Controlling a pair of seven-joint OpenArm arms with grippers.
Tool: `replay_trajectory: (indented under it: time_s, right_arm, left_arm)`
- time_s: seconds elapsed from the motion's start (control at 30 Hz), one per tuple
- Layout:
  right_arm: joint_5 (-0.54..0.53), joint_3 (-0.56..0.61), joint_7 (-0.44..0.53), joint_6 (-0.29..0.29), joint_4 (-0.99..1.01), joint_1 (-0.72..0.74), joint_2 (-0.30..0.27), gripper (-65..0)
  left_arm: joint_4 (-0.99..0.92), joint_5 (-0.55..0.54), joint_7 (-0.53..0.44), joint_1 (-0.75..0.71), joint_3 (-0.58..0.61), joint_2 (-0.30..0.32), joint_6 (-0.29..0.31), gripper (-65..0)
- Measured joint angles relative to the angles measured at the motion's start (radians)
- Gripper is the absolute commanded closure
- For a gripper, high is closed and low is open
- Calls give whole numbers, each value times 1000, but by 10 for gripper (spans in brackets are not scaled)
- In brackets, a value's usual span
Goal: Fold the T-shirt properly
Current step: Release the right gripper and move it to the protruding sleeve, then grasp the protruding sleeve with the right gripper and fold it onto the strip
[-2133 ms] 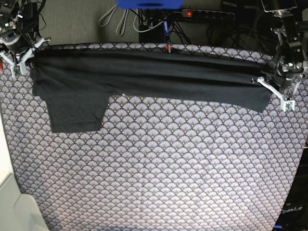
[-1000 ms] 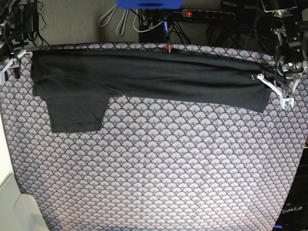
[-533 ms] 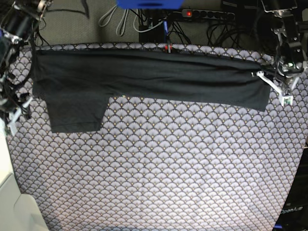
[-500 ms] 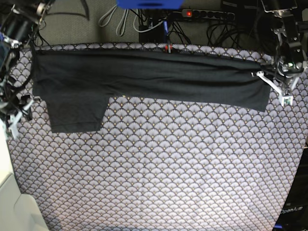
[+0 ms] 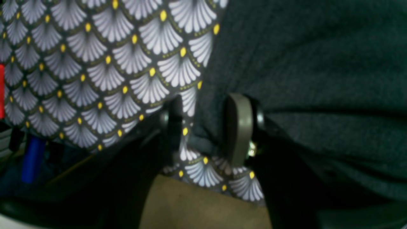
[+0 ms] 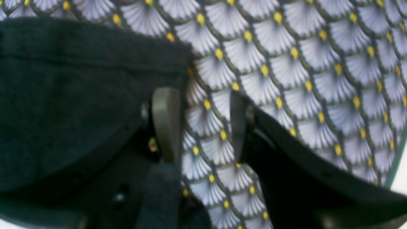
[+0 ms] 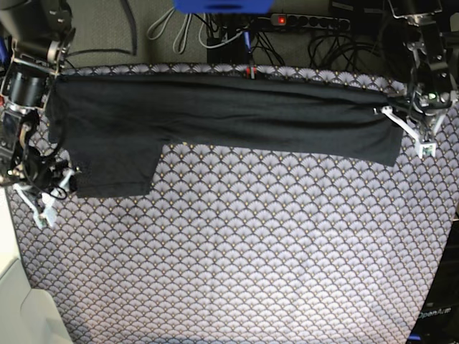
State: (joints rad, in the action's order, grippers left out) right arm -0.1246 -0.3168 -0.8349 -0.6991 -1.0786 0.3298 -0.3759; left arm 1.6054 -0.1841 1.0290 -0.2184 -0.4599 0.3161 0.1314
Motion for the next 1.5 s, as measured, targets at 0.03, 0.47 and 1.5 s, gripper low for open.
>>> replay_trajectory:
  time_s: [0.03, 0.47, 1.5]
  right_arm:
    - [-4, 5, 14, 0, 14, 10, 2, -274]
    - [0, 6, 83, 0, 78, 55, 10, -274]
    - [-10, 0, 124, 4, 166, 30, 13, 0]
  left_arm:
    - [0, 0, 0, 0, 2, 0, 0, -230]
    - [0, -7, -6, -21, 3, 3, 0, -231]
    - [8, -4, -8, -36, 1, 2, 0, -230]
